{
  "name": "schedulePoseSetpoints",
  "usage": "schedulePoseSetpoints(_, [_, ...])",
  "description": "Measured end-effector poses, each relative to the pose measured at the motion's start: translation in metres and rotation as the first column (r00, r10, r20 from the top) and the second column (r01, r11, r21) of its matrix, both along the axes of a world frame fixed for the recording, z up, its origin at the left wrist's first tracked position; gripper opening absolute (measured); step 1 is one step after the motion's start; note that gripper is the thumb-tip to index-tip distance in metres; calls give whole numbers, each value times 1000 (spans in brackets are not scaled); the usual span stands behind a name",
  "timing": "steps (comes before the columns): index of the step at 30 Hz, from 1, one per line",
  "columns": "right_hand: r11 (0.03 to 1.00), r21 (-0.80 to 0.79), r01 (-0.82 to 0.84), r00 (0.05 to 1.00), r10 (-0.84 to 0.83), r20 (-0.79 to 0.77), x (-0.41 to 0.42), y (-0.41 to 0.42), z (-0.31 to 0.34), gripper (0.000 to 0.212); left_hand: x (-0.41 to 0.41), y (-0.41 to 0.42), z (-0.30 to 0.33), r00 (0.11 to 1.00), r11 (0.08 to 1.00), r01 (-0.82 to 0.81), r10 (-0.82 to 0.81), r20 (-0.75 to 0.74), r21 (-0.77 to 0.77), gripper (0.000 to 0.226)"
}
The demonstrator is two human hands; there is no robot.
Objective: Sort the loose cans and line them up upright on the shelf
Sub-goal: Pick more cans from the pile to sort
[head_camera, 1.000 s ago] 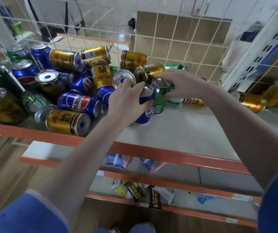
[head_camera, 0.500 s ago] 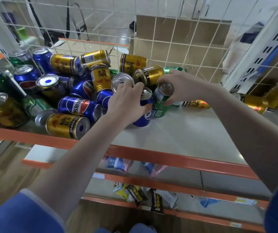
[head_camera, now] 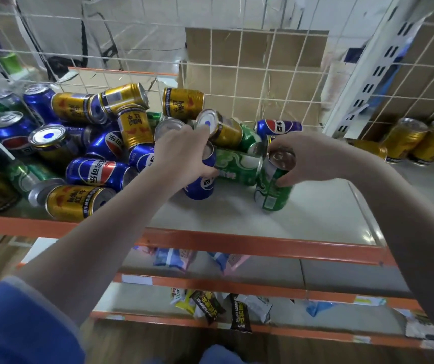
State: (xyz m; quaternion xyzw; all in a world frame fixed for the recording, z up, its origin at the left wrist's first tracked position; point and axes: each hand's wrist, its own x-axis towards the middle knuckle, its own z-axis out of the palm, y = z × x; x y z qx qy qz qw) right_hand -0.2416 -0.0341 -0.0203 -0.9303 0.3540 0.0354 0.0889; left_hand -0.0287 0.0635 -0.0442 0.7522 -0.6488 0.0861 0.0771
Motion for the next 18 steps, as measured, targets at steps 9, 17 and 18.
schedulePoseSetpoints(9, [999, 5, 41, 998, -42, 44, -21, 2, -3, 57, 6, 4, -1, 997, 999, 30, -29, -77, 13, 69])
schedulePoseSetpoints(17, [1000, 8, -7, 1000, 7, 18, -14, 7, -1, 57, 3, 14, 8, 984, 992, 124, -119, -131, 33, 64])
schedulePoseSetpoints(18, [1000, 10, -15, 1000, 15, 21, -13, 8, -1, 57, 3, 16, 8, 982, 991, 130, -124, -143, 34, 63])
